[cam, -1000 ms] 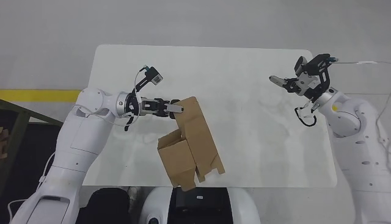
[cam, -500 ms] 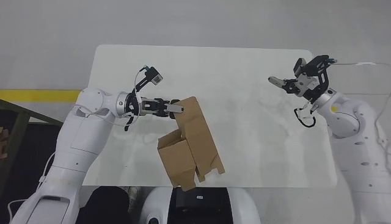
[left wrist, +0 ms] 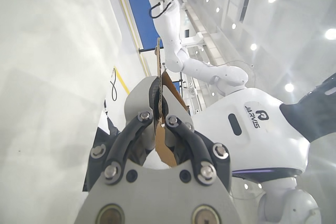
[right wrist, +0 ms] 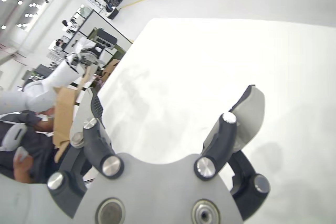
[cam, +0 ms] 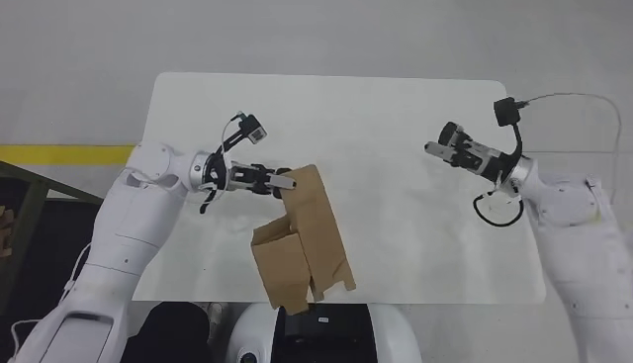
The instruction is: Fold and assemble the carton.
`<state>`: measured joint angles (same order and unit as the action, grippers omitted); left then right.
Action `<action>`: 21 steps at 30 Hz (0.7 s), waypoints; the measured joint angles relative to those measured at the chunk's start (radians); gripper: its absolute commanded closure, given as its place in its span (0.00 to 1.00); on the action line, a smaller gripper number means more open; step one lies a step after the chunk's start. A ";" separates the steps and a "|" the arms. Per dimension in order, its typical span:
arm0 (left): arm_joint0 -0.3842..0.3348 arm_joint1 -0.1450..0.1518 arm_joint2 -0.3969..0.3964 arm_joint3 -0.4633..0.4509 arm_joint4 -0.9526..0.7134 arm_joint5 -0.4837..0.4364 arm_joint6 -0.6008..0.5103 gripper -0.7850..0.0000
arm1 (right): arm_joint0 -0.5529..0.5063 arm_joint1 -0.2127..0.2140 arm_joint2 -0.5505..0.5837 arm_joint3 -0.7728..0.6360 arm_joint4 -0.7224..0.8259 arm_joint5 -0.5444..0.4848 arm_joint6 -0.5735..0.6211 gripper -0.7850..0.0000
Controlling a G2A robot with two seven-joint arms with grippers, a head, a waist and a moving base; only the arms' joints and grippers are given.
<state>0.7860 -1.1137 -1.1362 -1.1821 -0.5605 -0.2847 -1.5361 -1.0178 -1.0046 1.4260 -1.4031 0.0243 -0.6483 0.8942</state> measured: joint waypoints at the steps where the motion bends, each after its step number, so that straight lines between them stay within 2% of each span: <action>1: -0.009 -0.001 0.015 0.005 0.000 0.000 0.000 1.00 | 0.001 0.002 -0.003 -0.006 0.039 0.018 0.038 0.00; 6: -0.060 -0.008 0.096 0.029 -0.019 0.000 0.000 1.00 | 0.012 0.005 -0.039 -0.020 0.232 0.130 0.210 0.00; 9: -0.093 -0.012 0.124 0.056 -0.033 -0.002 0.003 1.00 | 0.015 0.004 -0.060 -0.027 0.309 0.200 0.254 0.00; 12: -0.121 -0.016 0.141 0.086 -0.046 -0.010 0.010 1.00 | 0.010 0.001 -0.082 -0.035 0.353 0.232 0.267 0.00; 21: -0.122 -0.016 0.143 0.088 -0.045 -0.011 0.011 1.00 | 0.008 -0.003 -0.099 -0.034 0.381 0.230 0.256 0.00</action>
<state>0.6638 -1.1299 -0.9932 -1.0937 -0.6057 -0.2952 -1.5251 -1.0093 -1.0077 1.3273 -1.4368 0.4055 -0.4183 1.1507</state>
